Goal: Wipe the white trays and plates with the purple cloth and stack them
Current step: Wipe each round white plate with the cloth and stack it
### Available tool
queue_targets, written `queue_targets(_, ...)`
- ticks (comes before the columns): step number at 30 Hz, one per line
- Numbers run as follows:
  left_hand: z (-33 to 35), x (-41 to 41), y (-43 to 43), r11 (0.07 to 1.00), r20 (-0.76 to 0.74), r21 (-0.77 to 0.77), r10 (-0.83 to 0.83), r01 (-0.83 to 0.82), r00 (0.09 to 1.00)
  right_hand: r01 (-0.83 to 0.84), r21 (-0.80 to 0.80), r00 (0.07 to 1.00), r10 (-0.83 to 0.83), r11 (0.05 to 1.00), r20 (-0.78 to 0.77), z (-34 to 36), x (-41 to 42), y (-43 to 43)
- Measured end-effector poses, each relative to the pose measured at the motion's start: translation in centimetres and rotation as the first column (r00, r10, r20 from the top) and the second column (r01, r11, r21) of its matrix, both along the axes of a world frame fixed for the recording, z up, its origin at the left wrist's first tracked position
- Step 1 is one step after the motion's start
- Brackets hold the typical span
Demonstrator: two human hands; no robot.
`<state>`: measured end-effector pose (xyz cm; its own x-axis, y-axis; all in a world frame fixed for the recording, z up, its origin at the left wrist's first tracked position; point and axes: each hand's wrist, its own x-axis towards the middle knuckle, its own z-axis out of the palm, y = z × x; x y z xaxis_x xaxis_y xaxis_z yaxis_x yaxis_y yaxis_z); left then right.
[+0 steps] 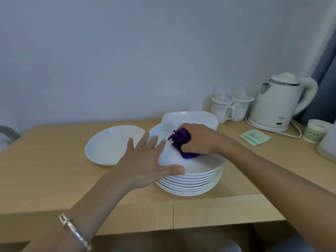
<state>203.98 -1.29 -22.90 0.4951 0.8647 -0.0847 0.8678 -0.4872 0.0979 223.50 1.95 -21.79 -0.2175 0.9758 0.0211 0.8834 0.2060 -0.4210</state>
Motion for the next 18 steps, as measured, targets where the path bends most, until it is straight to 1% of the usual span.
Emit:
queue_targets(2, 0.7, 0.6, -0.6, 0.998, -0.134, -0.033, -0.063, 0.059, 0.989, 0.058, -0.021, 0.997, -0.057, 0.998, 0.05, 0.4, 1.8, -1.3)
queue_targets(3, 1.1, 1.1, -1.0, 0.993, -0.164, -0.042, -0.114, 0.108, 0.98, 0.067, -0.024, 0.996, -0.066, 0.997, 0.057, 0.7, 2.5, -1.9)
queue_targets(4, 1.0, 1.6, -1.2, 0.986, -0.169, -0.045, -0.166, 0.161, 0.971, 0.072, -0.023, 0.997, -0.071, 0.997, 0.032, 1.0, 2.9, -2.6)
queue_targets(5, 1.1, 2.3, -1.4, 0.976, -0.152, -0.042, -0.217, 0.213, 0.964, 0.079, -0.01, 0.996, -0.079, 0.997, -0.029, 1.5, 3.2, -3.2)
queue_targets(7, 0.6, 3.1, -1.5, 0.955, -0.123, -0.027, -0.295, 0.294, 0.948, 0.119, 0.048, 0.971, -0.106, 0.992, -0.214, 2.6, 3.5, -4.3)
queue_targets(9, 0.2, 3.4, -1.6, 0.949, -0.135, -0.007, -0.314, 0.316, 0.94, 0.152, 0.089, 0.916, -0.106, 0.984, -0.388, 4.1, 3.7, -5.4)
queue_targets(10, 0.1, 3.3, -1.8, 0.95, -0.124, 0.008, -0.309, 0.312, 0.943, 0.152, 0.105, 0.891, -0.09, 0.983, -0.445, 4.8, 3.8, -6.0)
queue_targets(12, 0.1, 3.3, -1.9, 0.951, -0.098, 0.037, -0.301, 0.305, 0.949, 0.144, 0.137, 0.852, -0.052, 0.98, -0.521, 6.1, 3.9, -7.1)
queue_targets(15, 1.2, 3.6, -2.2, 0.943, -0.031, 0.154, -0.294, 0.295, 0.955, 0.123, 0.167, 0.814, -0.003, 0.978, -0.58, 7.5, 3.6, -8.4)
queue_targets(16, 1.7, 3.8, -2.2, 0.94, 0.012, 0.2, -0.284, 0.276, 0.959, 0.121, 0.176, 0.805, 0.007, 0.977, -0.593, 7.7, 3.4, -8.7)
queue_targets(17, 2.4, 4.0, -2.2, 0.937, 0.094, 0.242, -0.283, 0.253, 0.955, 0.129, 0.197, 0.799, 0.015, 0.972, -0.601, 7.8, 3.2, -8.9)
queue_targets(18, 3.2, 4.2, -2.3, 0.937, 0.215, 0.273, -0.279, 0.217, 0.936, 0.155, 0.235, 0.796, 0.02, 0.96, -0.605, 7.8, 2.9, -9.0)
